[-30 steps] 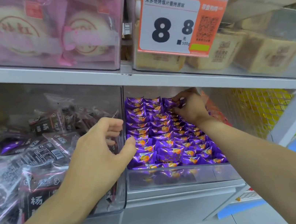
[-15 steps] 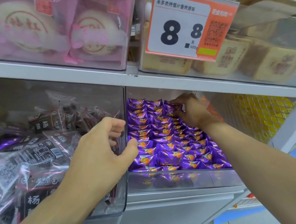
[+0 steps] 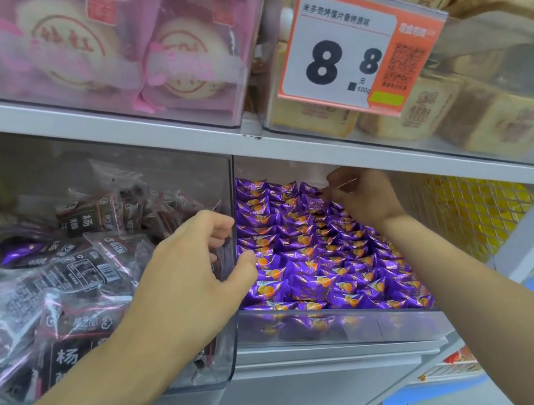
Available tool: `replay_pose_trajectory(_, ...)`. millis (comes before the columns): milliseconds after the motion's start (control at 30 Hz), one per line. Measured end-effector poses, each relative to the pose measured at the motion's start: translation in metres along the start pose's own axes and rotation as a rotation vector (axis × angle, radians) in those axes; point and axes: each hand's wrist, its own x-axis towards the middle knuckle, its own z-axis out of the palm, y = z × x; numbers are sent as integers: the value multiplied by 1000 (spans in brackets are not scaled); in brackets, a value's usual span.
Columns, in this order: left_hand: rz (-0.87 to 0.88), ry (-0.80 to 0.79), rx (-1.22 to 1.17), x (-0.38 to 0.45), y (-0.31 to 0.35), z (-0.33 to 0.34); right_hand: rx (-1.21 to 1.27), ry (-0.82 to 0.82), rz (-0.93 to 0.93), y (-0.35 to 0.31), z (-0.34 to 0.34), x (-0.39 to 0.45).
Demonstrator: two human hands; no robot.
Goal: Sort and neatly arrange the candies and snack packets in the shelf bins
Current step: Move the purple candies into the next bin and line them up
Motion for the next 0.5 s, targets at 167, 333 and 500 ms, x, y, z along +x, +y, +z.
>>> replay_pose_trajectory(167, 57, -26, 50, -6, 2, -18, 334, -146, -19, -65, -13, -59)
replay_pose_trajectory(333, 82, -2, 226, -20, -4, -75, 101, -412, -405, -135, -11, -119)
replay_pose_trajectory(500, -51, 32, 435, -26, -44, -140, 132, -466, -626, -196, 22, -132)
